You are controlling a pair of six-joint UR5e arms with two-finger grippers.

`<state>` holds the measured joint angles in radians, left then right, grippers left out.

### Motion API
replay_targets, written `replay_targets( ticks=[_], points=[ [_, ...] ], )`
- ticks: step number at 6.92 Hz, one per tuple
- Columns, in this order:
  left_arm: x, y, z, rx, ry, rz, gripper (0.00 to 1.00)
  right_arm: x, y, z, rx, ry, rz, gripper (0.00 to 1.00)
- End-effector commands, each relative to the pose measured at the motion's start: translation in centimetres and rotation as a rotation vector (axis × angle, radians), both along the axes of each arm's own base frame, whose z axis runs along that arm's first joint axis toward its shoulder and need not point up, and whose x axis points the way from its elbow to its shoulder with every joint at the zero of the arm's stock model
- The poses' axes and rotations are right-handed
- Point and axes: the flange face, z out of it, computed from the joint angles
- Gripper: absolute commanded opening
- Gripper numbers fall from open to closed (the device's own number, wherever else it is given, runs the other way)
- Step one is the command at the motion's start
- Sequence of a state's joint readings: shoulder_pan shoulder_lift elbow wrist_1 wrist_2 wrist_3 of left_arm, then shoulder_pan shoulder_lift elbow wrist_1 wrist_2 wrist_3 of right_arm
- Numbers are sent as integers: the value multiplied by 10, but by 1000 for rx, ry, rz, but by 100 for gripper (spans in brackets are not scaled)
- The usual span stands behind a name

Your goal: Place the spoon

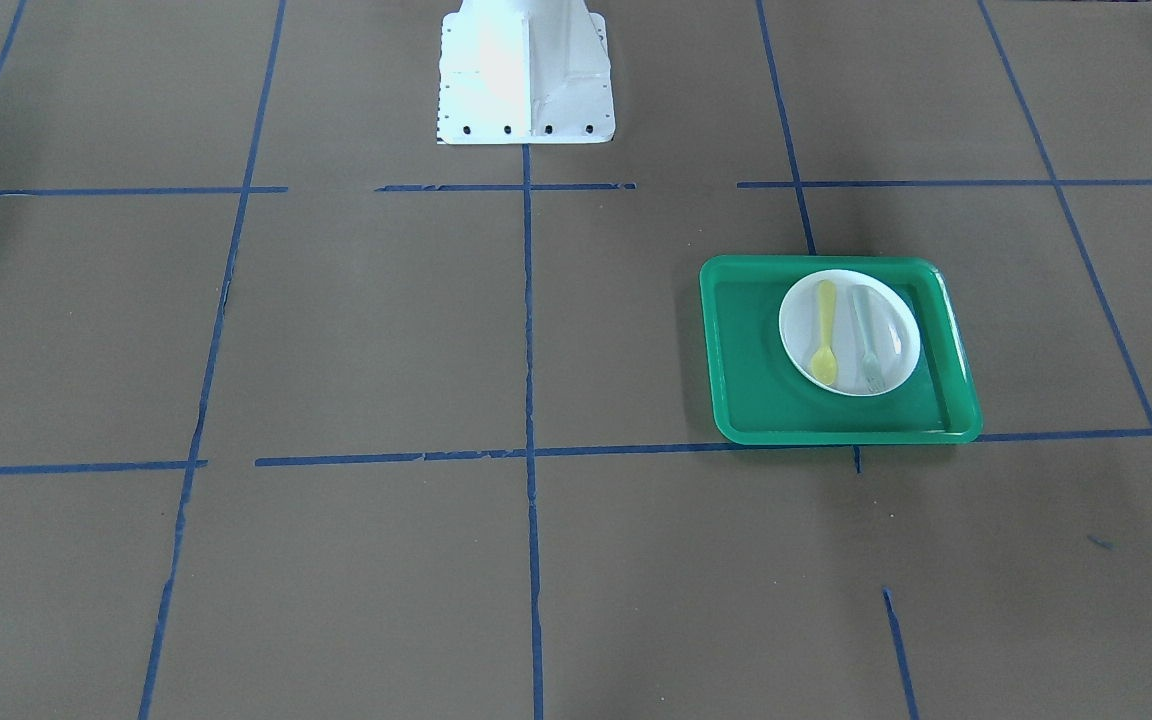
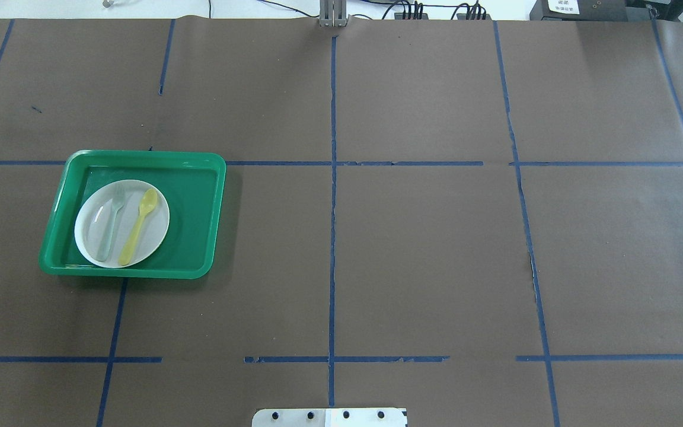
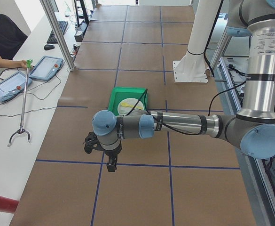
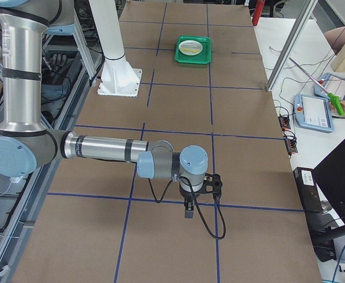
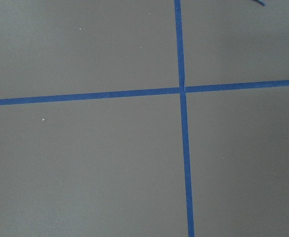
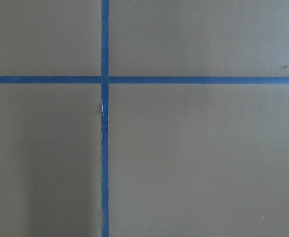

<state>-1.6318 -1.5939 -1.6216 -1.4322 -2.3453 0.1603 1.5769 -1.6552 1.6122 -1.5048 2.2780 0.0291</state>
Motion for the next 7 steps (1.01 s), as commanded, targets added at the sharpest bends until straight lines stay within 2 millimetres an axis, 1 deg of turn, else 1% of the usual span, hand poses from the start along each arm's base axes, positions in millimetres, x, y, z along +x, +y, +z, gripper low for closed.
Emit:
replay_targets(
  ticks=[1,2,4,5,6,7],
  points=[
    [-3,5,-4,24,-4,4,100,0,0,0,0,0,0,100],
    [-5,0,-4,12,-2,0,100,0,0,0,0,0,0,100],
    [-5,2,-2,4,-3,-10,100,0,0,0,0,0,0,100],
    [-4,7,-2,8,-2,-9,100,0,0,0,0,0,0,100],
    [-4,5,-5,22,6,-8,100,0,0,1,-2,0,0,100],
    [-2,-4,-18,97,0,-1,100,0,0,1,-2,0,0,100]
  ],
)
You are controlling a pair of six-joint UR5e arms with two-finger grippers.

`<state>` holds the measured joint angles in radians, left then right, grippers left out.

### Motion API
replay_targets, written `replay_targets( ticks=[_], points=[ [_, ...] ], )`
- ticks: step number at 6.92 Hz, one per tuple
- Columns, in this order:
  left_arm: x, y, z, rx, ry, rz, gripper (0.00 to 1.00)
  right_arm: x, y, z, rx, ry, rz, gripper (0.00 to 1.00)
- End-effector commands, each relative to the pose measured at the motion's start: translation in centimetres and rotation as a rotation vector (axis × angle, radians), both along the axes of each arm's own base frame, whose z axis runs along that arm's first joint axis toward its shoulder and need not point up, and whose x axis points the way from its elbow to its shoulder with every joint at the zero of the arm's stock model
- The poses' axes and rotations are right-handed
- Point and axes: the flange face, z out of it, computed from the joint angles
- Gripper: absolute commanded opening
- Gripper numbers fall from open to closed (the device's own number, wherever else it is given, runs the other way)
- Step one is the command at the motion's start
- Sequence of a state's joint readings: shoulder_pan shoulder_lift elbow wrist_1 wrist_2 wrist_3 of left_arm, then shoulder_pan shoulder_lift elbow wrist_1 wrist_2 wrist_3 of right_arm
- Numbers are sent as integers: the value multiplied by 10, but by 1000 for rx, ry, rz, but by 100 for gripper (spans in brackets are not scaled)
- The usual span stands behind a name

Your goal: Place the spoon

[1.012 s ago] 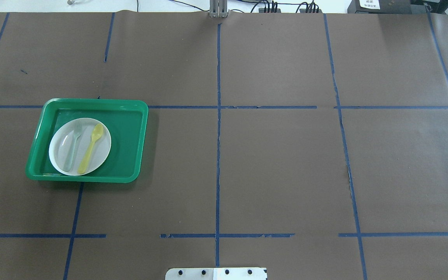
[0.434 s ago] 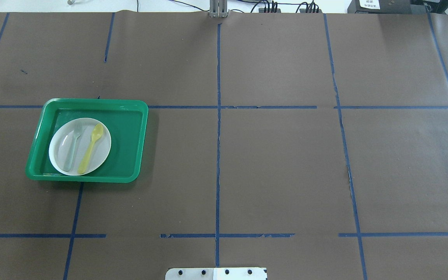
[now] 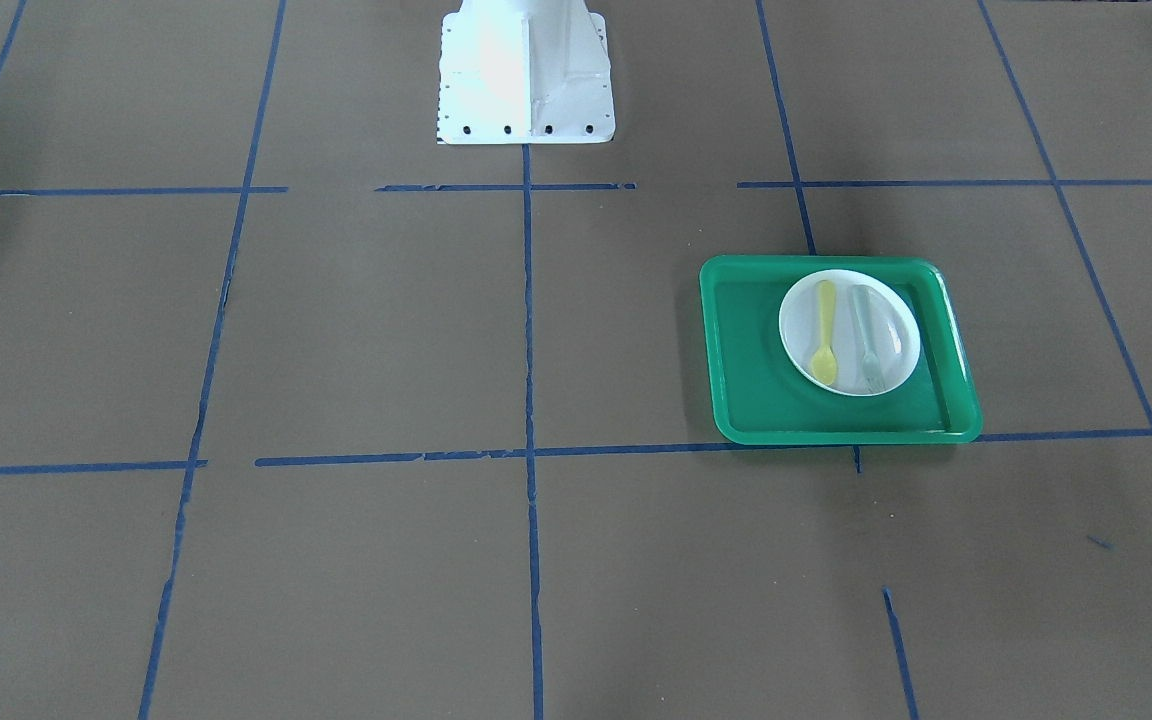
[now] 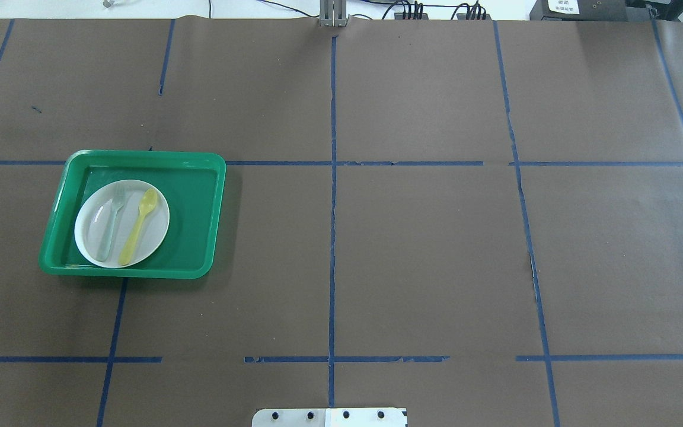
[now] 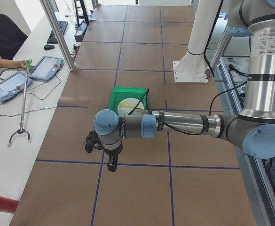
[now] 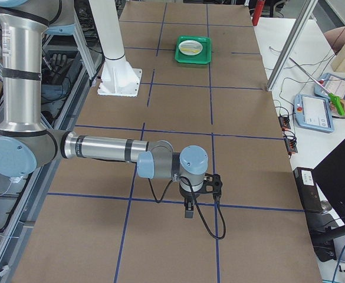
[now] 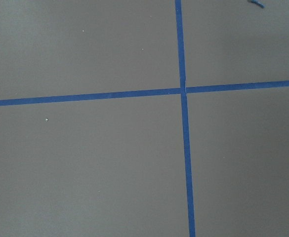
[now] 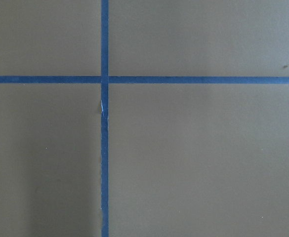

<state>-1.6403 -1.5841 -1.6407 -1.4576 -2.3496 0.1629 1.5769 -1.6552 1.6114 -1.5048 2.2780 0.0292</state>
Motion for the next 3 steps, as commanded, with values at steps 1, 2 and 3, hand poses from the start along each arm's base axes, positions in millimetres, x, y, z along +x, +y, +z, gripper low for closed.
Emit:
replay_targets(
  ticks=[1,2,3],
  points=[
    [15,-15,-35,119,47,-24,100,0,0,0,1,0,0,100],
    [84,-28,-54,140,104,33,100,0,0,0,1,0,0,100],
    [136,-35,-73,144,132,37,99,0,0,0,1,0,0,100]
  ],
)
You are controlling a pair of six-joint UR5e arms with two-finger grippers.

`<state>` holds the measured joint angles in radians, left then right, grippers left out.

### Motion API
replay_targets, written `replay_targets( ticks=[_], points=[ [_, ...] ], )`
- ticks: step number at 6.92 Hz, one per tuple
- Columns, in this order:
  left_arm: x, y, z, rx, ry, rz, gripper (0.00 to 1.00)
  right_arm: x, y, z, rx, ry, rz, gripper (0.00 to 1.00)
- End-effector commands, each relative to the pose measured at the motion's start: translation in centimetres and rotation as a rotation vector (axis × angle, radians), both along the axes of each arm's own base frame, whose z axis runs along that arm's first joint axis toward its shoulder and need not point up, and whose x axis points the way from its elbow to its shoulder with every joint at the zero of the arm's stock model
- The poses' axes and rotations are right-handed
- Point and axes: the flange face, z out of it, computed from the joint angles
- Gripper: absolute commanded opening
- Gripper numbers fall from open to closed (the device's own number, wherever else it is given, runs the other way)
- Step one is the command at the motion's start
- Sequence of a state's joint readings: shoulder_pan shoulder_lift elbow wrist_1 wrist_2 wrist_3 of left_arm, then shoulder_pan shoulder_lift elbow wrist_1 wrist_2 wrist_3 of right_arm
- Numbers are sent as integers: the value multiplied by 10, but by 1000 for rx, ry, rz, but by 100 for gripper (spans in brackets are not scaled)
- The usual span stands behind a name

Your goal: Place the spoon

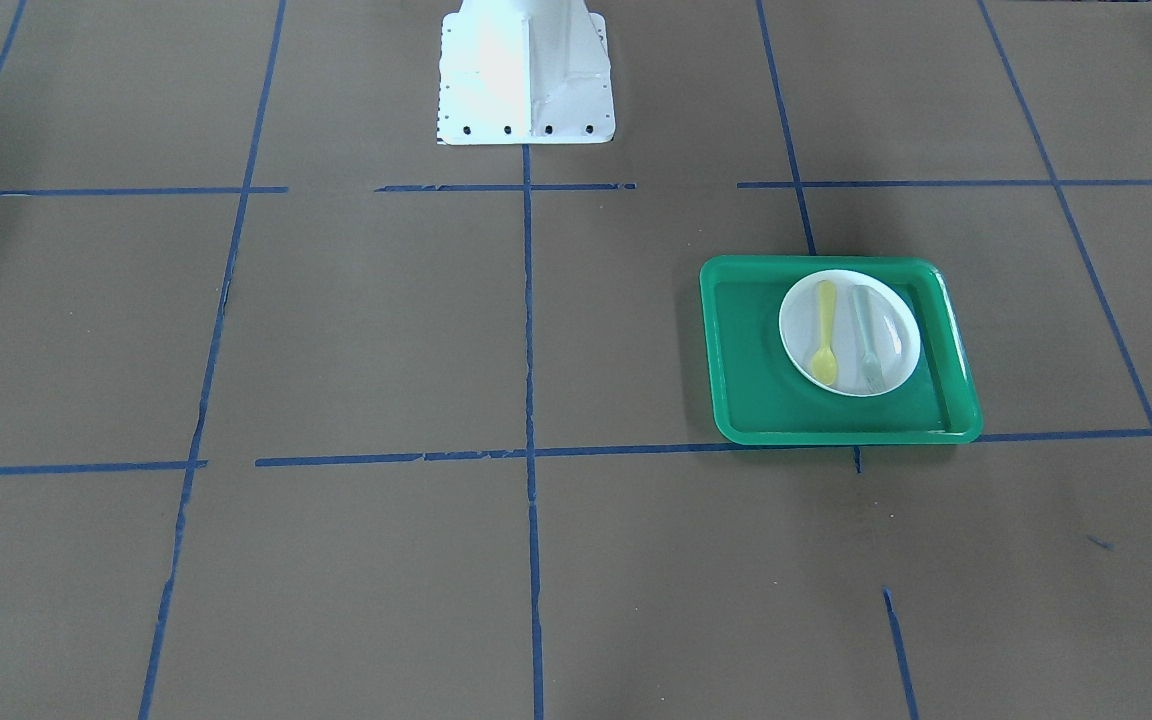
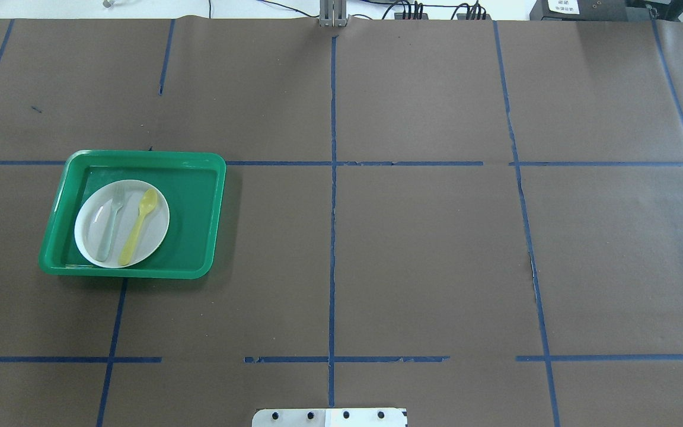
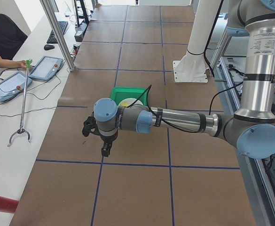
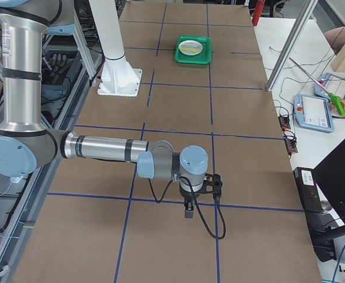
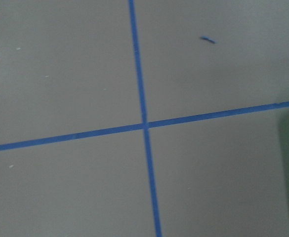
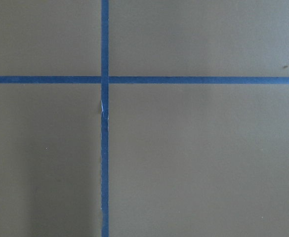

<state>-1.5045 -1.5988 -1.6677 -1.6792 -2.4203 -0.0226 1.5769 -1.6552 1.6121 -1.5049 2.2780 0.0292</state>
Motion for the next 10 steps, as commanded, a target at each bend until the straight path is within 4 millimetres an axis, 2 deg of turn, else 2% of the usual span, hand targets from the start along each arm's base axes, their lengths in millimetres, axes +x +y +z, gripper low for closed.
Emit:
replay_targets(
  ticks=[1,2,3,4,5,7,9,10],
  points=[
    [95,-16,-47,30,78,18,99,0,0,0,0,0,0,100],
    [147,-22,-77,8,97,36,94,0,0,0,0,0,0,100],
    [211,-34,-110,6,40,2,93,0,0,0,0,0,0,100],
    [268,-29,-131,-4,19,-4,94,0,0,0,0,0,0,100],
    [301,-22,-145,-35,34,6,92,0,0,0,0,2,0,100],
    [349,-6,-158,-11,24,56,83,0,0,0,0,2,0,100],
    [379,14,-153,12,-10,92,83,0,0,0,0,0,0,100],
    [385,16,-145,26,-41,86,82,0,0,0,0,0,0,100]
  ],
)
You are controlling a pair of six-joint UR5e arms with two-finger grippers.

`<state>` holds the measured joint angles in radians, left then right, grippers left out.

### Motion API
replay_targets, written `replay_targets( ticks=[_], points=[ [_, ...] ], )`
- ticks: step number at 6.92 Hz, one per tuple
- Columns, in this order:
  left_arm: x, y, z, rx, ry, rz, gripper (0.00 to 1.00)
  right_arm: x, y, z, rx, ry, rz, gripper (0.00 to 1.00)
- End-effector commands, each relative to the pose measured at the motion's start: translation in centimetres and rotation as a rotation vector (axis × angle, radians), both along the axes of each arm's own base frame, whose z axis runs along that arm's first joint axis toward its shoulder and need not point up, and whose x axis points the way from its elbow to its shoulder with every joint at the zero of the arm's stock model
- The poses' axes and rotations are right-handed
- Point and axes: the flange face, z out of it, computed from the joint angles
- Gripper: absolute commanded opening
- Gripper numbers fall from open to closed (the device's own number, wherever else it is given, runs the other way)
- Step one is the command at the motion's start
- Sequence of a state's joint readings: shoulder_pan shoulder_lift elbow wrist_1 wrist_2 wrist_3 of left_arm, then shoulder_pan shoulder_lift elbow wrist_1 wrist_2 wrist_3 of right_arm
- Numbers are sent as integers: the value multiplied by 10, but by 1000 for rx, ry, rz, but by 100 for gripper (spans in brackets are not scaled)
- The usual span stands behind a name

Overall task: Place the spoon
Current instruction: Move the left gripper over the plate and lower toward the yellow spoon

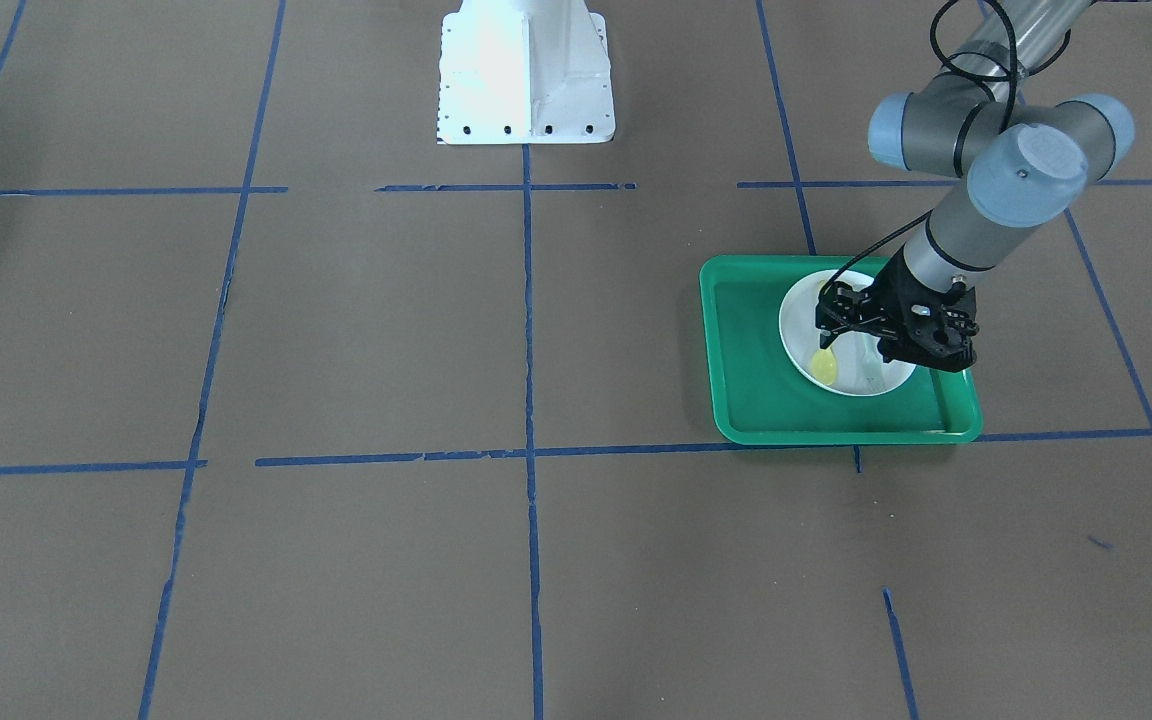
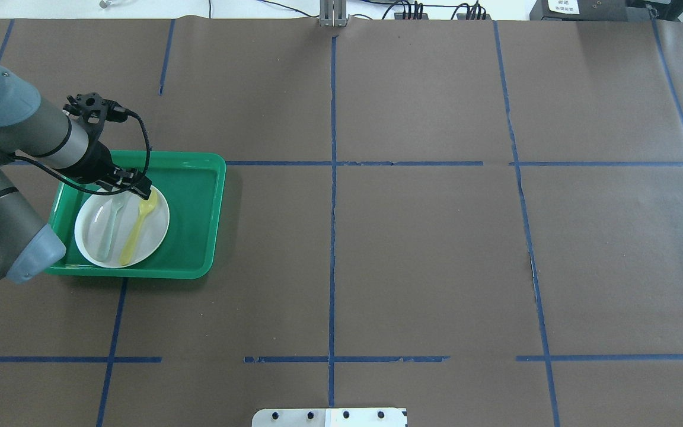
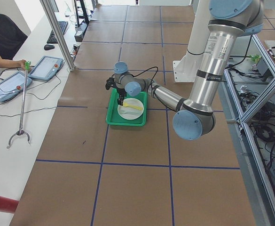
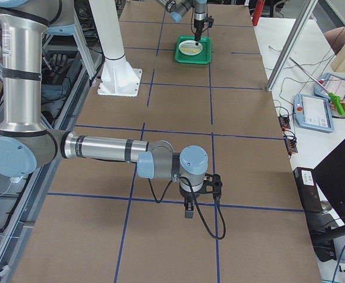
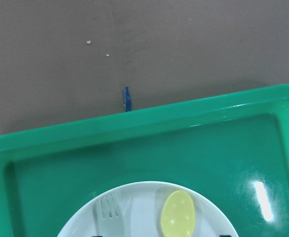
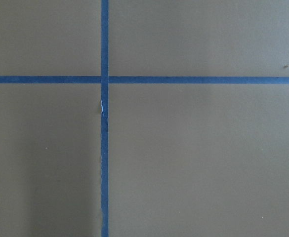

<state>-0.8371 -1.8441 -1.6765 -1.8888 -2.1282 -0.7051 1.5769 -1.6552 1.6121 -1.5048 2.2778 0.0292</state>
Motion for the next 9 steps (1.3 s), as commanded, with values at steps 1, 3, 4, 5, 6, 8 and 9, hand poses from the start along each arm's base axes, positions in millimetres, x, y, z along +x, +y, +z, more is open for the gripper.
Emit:
replay_targets(
  ticks=[1,3,4,5,6,8,9],
  points=[
    [24,16,10,15,-37,25,81,0,0,0,0,1,0,100],
    [33,21,16,-1,-44,37,81,0,0,0,0,0,0,100],
    [37,23,19,0,-47,46,79,0,0,0,0,0,0,100],
    [38,24,20,-3,-49,47,76,0,0,0,0,0,0,100],
    [41,26,22,-9,-52,53,74,0,0,0,0,0,0,100],
    [43,28,23,-18,-53,61,68,0,0,0,0,0,0,100],
    [45,30,22,-18,-53,65,61,0,0,0,0,0,0,100]
  ],
)
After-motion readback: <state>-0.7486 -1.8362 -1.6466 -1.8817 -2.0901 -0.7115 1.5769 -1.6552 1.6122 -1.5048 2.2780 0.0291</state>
